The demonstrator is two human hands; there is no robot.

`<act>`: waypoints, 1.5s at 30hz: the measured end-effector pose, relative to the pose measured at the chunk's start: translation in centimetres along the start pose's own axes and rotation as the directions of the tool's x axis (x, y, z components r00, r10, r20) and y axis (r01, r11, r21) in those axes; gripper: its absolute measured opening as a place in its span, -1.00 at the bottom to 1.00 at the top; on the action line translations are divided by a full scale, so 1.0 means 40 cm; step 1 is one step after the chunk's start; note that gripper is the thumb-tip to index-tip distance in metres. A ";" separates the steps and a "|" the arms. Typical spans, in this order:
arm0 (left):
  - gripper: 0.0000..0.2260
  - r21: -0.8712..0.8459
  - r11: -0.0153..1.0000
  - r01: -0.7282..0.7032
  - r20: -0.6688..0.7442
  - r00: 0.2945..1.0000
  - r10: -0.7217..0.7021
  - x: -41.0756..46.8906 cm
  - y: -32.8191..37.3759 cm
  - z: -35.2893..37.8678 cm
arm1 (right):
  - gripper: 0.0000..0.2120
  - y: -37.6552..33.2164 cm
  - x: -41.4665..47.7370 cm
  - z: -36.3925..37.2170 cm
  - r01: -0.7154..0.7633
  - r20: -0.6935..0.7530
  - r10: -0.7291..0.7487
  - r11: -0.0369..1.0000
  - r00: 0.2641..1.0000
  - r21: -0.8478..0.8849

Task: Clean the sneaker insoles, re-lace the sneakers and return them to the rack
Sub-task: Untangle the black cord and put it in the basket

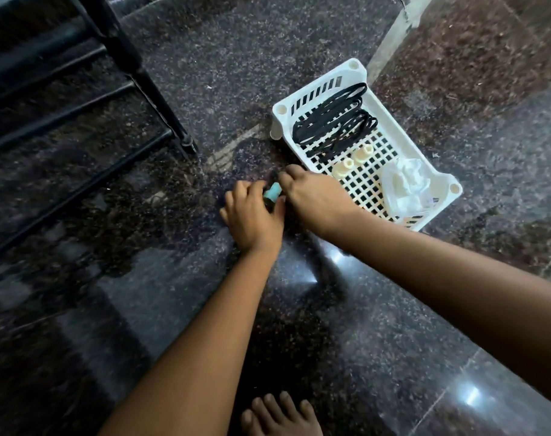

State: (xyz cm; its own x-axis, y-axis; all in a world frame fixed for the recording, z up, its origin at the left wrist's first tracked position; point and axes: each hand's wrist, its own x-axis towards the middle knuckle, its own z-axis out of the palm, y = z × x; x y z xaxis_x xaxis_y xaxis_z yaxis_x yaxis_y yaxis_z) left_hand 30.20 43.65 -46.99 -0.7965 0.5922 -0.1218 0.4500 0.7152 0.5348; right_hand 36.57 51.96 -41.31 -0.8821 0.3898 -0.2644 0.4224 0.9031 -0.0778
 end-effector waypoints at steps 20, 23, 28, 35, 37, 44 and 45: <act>-0.76 0.022 0.983 -0.180 0.117 0.977 0.176 -0.193 -0.123 -0.124 | -0.84 -0.083 -0.129 0.053 -0.189 0.079 0.180 0.973 0.980 0.130; -0.80 -0.172 0.949 -0.263 -0.012 0.964 0.265 -0.232 -0.087 -0.108 | -0.88 -0.052 -0.181 0.023 -0.143 -0.126 0.198 0.925 0.972 0.353; -0.81 -0.368 0.879 -0.302 -0.127 0.953 0.274 -0.224 0.066 -0.092 | -0.93 0.056 -0.241 -0.078 -0.219 -0.352 0.461 0.806 0.815 0.549; -0.78 -0.227 0.929 -0.293 -0.025 0.955 0.296 -0.161 0.213 -0.028 | -0.89 0.197 -0.240 -0.052 -0.380 -0.360 0.572 0.791 0.737 0.479; -0.77 -0.139 0.936 -0.325 0.013 0.944 0.329 -0.153 0.227 -0.008 | -0.90 0.207 -0.236 -0.032 -0.396 -0.355 0.550 0.816 0.755 0.422; -0.76 -0.031 0.952 -0.305 0.090 0.948 0.307 -0.132 0.237 0.016 | -0.94 0.211 -0.218 0.004 -0.381 -0.338 0.464 0.879 0.819 0.285; -0.77 -0.028 0.950 -0.311 0.104 0.944 0.313 -0.129 0.238 0.016 | -0.94 0.212 -0.214 0.007 -0.373 -0.340 0.447 0.890 0.827 0.264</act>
State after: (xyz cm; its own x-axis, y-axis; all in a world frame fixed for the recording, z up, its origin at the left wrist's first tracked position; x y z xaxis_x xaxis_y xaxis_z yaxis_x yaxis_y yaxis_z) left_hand 38.84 47.64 -41.82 -0.5692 0.8215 -0.0351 0.6642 0.4846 0.5692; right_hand 47.74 56.22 -39.97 -0.6117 0.7877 0.0729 0.7595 0.6106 -0.2244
